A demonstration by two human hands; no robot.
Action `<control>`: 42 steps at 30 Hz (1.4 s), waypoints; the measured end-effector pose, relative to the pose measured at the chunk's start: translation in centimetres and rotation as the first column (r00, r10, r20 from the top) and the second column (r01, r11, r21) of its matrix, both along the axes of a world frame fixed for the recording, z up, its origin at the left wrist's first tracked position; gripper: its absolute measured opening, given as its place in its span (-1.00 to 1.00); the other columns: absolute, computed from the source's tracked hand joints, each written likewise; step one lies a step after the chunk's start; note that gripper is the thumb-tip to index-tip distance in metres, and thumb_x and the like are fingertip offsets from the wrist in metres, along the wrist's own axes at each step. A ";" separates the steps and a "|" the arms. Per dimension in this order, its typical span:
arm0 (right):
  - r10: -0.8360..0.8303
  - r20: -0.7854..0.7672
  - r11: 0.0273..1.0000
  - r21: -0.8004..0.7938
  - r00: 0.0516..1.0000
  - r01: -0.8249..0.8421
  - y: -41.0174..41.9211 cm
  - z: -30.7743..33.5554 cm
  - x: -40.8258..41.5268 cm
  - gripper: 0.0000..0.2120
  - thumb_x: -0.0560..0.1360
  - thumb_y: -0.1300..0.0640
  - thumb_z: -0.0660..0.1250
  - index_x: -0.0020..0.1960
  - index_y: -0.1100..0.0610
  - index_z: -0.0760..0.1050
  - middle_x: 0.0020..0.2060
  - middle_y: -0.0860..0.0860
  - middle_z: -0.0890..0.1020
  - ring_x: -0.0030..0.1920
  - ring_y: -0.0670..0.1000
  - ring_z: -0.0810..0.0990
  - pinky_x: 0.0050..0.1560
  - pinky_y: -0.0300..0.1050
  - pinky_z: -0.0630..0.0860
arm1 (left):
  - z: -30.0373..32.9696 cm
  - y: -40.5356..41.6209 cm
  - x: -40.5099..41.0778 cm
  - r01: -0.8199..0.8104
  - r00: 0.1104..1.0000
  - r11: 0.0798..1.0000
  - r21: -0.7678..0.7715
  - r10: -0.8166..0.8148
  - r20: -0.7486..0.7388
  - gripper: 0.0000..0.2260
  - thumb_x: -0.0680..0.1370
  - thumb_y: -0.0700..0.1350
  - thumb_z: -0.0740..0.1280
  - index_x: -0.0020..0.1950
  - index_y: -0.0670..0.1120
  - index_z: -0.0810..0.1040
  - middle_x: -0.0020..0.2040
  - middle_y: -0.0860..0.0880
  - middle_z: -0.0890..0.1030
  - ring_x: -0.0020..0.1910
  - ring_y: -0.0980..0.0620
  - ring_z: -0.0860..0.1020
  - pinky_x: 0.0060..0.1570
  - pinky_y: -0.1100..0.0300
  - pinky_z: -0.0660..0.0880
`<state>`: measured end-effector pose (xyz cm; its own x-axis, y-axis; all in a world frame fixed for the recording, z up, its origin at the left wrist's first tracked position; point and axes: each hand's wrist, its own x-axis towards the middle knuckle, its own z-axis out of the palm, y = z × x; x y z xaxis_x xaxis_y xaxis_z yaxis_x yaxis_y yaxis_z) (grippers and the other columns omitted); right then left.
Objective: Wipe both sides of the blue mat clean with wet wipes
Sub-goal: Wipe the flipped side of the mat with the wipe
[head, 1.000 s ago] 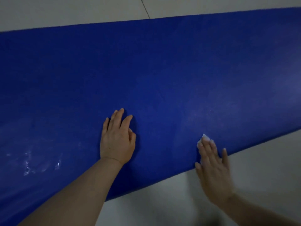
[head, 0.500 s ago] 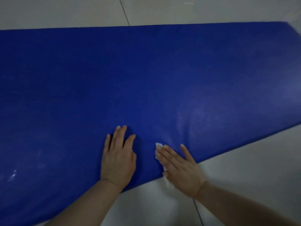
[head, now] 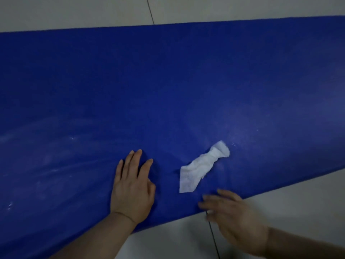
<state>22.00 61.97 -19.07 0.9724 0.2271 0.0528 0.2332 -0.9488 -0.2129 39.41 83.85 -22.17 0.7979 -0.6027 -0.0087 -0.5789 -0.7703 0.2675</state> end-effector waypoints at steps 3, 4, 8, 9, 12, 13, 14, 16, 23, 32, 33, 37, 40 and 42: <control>0.129 -0.022 0.982 0.145 0.991 -0.124 -0.2 3.0 1.0 -0.76 0.57 0.15 0.13 0.04 0.00 0.57 0.08 -0.07 0.59 0.07 -0.08 0.56 0.17 -0.14 0.41 | 0.0 0.0 0.2 0.003 1.000 1.000 0.005 -0.003 0.004 -0.55 0.47 -0.07 0.04 0.30 -0.13 0.46 0.40 -0.22 0.38 0.41 -0.18 0.29 0.40 -0.12 0.13; 0.120 -0.068 0.989 0.093 0.990 -0.114 -0.5 3.0 2.5 -0.75 0.54 0.12 0.16 0.16 -0.02 0.51 0.18 -0.07 0.51 0.17 -0.07 0.50 0.25 -0.11 0.35 | 0.1 -0.1 0.2 0.003 1.000 1.000 0.006 -0.003 0.001 -0.55 0.47 -0.07 0.04 0.30 -0.13 0.46 0.40 -0.23 0.39 0.41 -0.18 0.29 0.39 -0.12 0.13; -0.090 -0.198 0.992 0.073 0.976 0.107 -1.0 -0.3 7.7 -0.56 0.53 -0.06 0.15 0.41 -0.10 0.34 0.47 -0.09 0.23 0.45 -0.06 0.17 0.46 0.12 0.13 | 0.3 -0.1 0.1 -0.002 1.000 1.000 0.029 0.002 -0.014 -0.55 0.47 -0.05 0.04 0.28 -0.13 0.47 0.39 -0.22 0.40 0.40 -0.20 0.33 0.38 -0.12 0.14; -0.137 -0.157 0.987 0.061 0.978 0.148 -1.2 -1.0 7.9 -0.60 0.54 -0.02 0.16 0.36 -0.05 0.42 0.45 -0.06 0.29 0.42 -0.05 0.24 0.43 0.11 0.22 | 0.4 -0.1 0.1 0.000 1.000 0.999 0.032 0.000 -0.018 -0.55 0.47 -0.05 0.03 0.28 -0.13 0.47 0.39 -0.22 0.40 0.40 -0.21 0.34 0.39 -0.11 0.14; -0.293 -0.123 0.952 0.049 0.948 0.301 1.1 -1.5 7.4 -0.66 0.47 0.18 0.14 0.16 0.10 0.57 0.24 0.08 0.51 0.22 0.01 0.45 0.25 -0.09 0.41 | 0.4 -0.1 0.1 -0.002 1.000 0.999 0.039 0.003 -0.024 -0.54 0.47 -0.05 0.03 0.28 -0.12 0.49 0.39 -0.22 0.41 0.40 -0.20 0.34 0.39 -0.12 0.15; -0.272 -0.161 0.958 0.042 0.949 0.282 3.2 -1.4 7.1 -0.66 0.42 0.16 0.13 0.07 0.06 0.60 0.15 0.08 0.57 0.12 0.01 0.54 0.12 -0.14 0.48 | 0.3 -0.1 0.1 -0.002 1.000 0.999 0.040 0.002 -0.023 -0.54 0.46 -0.04 0.03 0.28 -0.13 0.50 0.39 -0.22 0.41 0.40 -0.19 0.34 0.39 -0.11 0.15; -0.203 -0.188 0.979 -0.030 0.961 0.201 5.3 -1.7 6.7 -0.69 0.40 0.07 0.14 -0.02 -0.01 0.63 0.06 0.04 0.63 0.03 -0.01 0.61 0.02 -0.14 0.54 | 0.3 -0.1 0.2 0.002 1.000 0.999 0.040 -0.001 -0.020 -0.53 0.46 -0.04 0.03 0.27 -0.14 0.51 0.38 -0.22 0.42 0.40 -0.18 0.33 0.38 -0.11 0.16; -0.085 -0.212 0.996 -0.024 0.974 0.081 9.2 -2.5 4.9 -0.71 0.42 -0.13 0.24 0.05 -0.11 0.61 0.13 -0.08 0.63 0.10 -0.07 0.61 0.16 -0.14 0.49 | 0.3 0.0 0.1 0.004 1.000 0.999 0.043 -0.003 -0.016 -0.53 0.46 -0.04 0.04 0.27 -0.14 0.51 0.38 -0.22 0.42 0.40 -0.17 0.32 0.38 -0.11 0.18; -0.271 -0.005 0.956 -0.116 0.963 0.269 2.5 -3.3 -0.5 -0.71 0.59 0.22 0.15 0.30 0.10 0.36 0.29 0.12 0.51 0.35 0.07 0.37 0.48 -0.06 0.09 | 0.4 0.0 0.1 -0.008 1.000 1.000 0.030 0.009 -0.017 -0.53 0.47 -0.05 0.02 0.28 -0.13 0.50 0.38 -0.21 0.42 0.40 -0.17 0.33 0.40 -0.14 0.21; -0.883 -0.070 0.465 0.002 0.464 0.885 4.4 -3.9 0.7 -0.56 0.64 0.06 -0.07 0.28 0.18 0.49 0.35 0.21 0.43 0.35 0.28 0.38 0.32 0.25 0.30 | -0.6 -1.4 0.0 0.103 0.989 0.995 -0.007 -0.102 0.106 -0.43 0.24 -0.35 0.46 0.24 -0.19 0.44 0.39 -0.28 0.38 0.41 -0.22 0.29 0.34 -0.27 0.18; -0.844 -0.061 0.531 0.048 0.533 0.846 6.6 -4.5 0.9 -0.58 0.65 0.04 -0.08 0.29 0.13 0.47 0.36 0.19 0.42 0.37 0.26 0.35 0.35 0.23 0.24 | -0.8 -1.5 0.1 0.130 0.985 0.991 -0.002 -0.129 0.115 -0.40 0.24 -0.37 0.45 0.26 -0.18 0.43 0.40 -0.27 0.37 0.41 -0.21 0.27 0.35 -0.25 0.14; -0.880 -0.066 0.460 0.126 0.471 0.879 7.4 -4.5 1.6 -0.60 0.65 0.00 -0.10 0.38 0.01 0.35 0.45 0.13 0.30 0.45 0.17 0.20 0.41 0.13 0.06 | -0.3 -2.2 -0.1 0.135 0.986 0.991 0.011 -0.136 0.092 -0.50 0.32 -0.36 0.37 0.26 -0.18 0.50 0.40 -0.26 0.37 0.41 -0.20 0.28 0.35 -0.31 0.17; -0.971 -0.105 0.198 0.165 0.217 0.966 1.1 -4.3 1.6 -0.59 0.59 0.16 0.05 0.41 0.14 0.36 0.48 0.22 0.20 0.47 0.28 0.15 0.39 0.25 0.12 | 0.6 -5.4 -0.7 0.166 0.986 0.986 -0.005 -0.165 0.025 -0.56 0.37 -0.28 0.35 0.26 -0.15 0.53 0.40 -0.25 0.38 0.41 -0.22 0.31 0.31 -0.38 0.23; -0.989 -0.139 0.034 0.134 0.053 0.990 -5.1 -3.6 1.3 -0.57 0.60 0.18 0.05 0.46 0.20 0.30 0.50 0.25 0.12 0.49 0.32 0.06 0.39 0.28 0.10 | 1.4 -8.8 -1.6 0.226 0.974 0.974 0.003 -0.226 -0.002 -0.56 0.43 -0.19 0.31 0.32 -0.09 0.50 0.44 -0.20 0.35 0.44 -0.18 0.27 0.33 -0.36 0.18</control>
<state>23.29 56.85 -22.66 0.2697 -0.9615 -0.0529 -0.9001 -0.2321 -0.3688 37.85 75.02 -20.75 0.6414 -0.7671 -0.0119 -0.7374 -0.6206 0.2667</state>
